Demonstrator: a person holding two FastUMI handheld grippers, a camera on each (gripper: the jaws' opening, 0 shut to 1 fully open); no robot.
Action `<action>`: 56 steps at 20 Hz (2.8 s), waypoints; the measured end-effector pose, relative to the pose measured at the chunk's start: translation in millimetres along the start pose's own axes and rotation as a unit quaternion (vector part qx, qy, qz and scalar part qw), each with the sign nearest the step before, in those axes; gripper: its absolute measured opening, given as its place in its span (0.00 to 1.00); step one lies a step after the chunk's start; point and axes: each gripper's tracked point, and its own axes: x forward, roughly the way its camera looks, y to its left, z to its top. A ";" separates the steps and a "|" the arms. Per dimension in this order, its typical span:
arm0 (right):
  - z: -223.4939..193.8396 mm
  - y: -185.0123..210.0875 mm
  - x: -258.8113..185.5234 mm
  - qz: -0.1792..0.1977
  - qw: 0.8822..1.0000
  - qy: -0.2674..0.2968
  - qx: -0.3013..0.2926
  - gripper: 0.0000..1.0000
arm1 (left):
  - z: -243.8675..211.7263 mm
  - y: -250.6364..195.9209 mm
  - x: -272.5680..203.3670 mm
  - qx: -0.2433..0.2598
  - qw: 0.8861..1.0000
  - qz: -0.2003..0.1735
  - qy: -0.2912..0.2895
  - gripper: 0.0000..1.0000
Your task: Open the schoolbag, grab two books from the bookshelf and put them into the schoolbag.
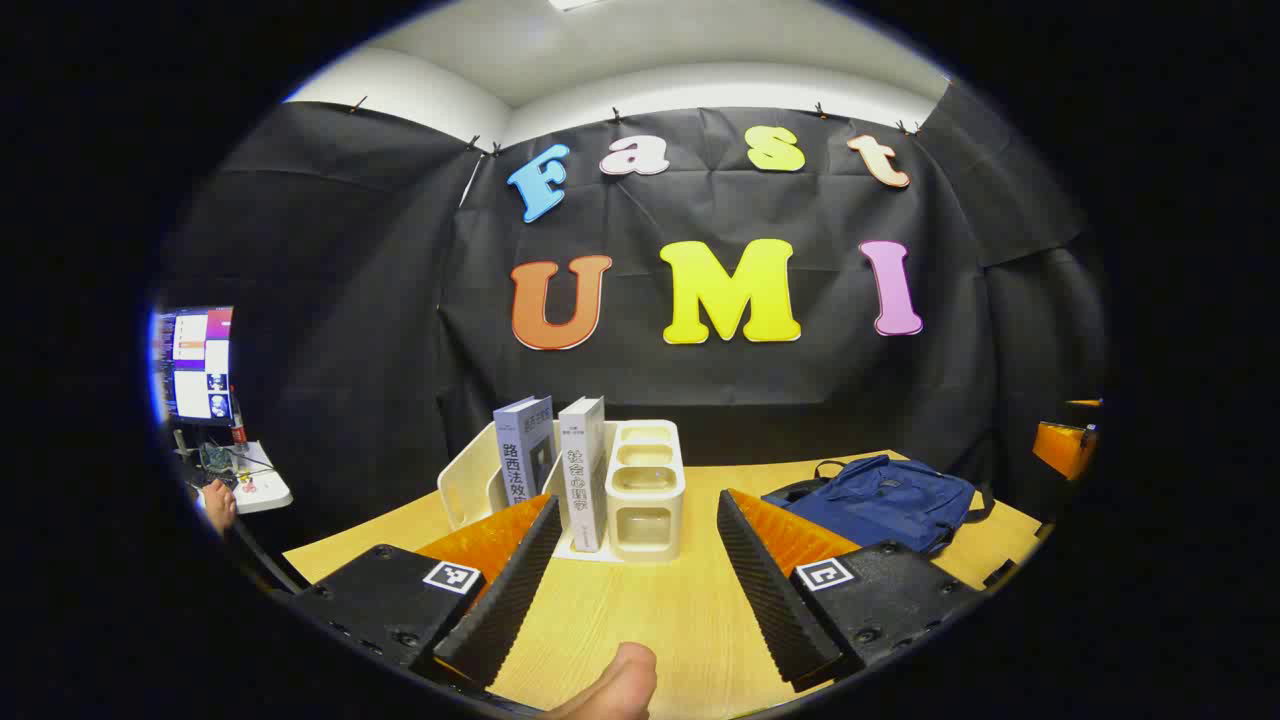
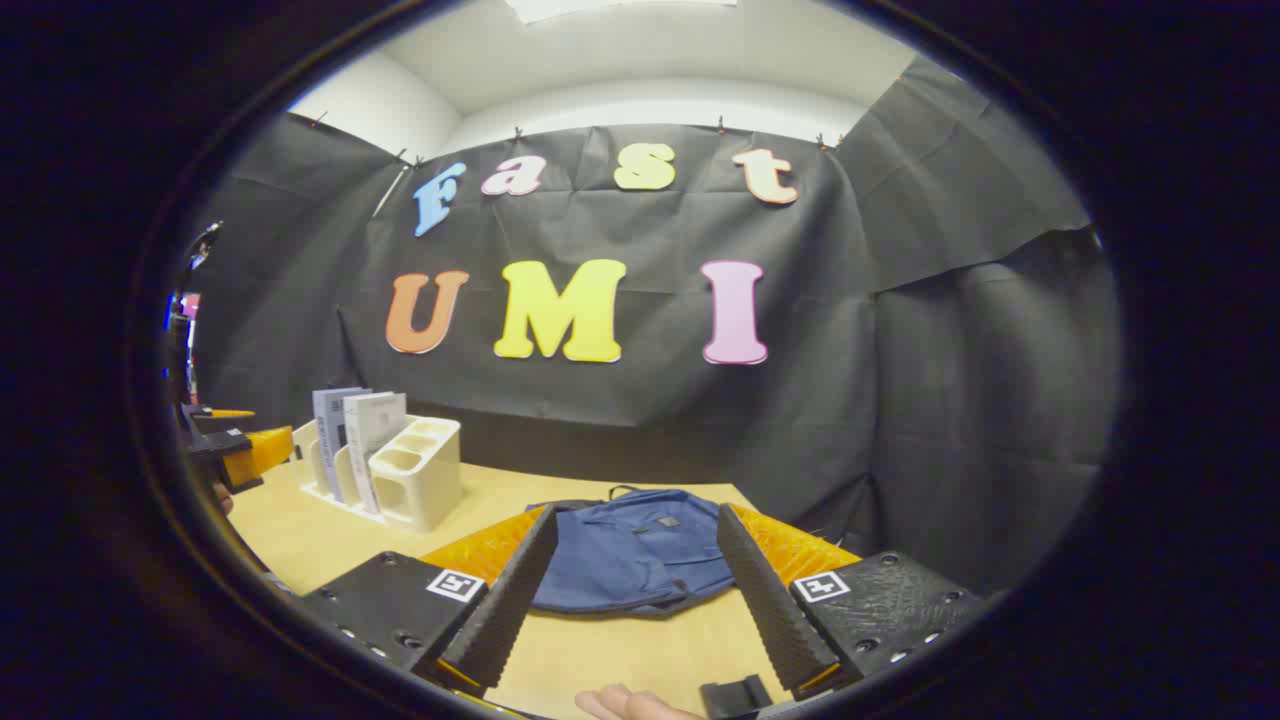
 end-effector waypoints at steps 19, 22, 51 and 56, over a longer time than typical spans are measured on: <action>-10.9 66.8 -6.4 0.010 0.999 0.024 -0.047 0.95 | -2.5 33.5 -5.2 0.016 1.000 -0.011 0.010 0.98; -24.0 66.0 7.8 0.003 0.997 0.032 -0.068 0.95 | -4.4 39.2 -2.4 0.027 1.000 -0.001 0.010 0.98; -188.5 144.3 221.2 -0.029 0.897 0.249 -0.365 0.89 | -30.0 72.5 25.3 -0.004 0.999 0.010 0.038 0.98; -182.5 146.6 220.8 -0.037 0.899 0.279 -0.336 0.67 | -32.1 76.5 26.9 -0.001 0.999 0.014 0.044 0.98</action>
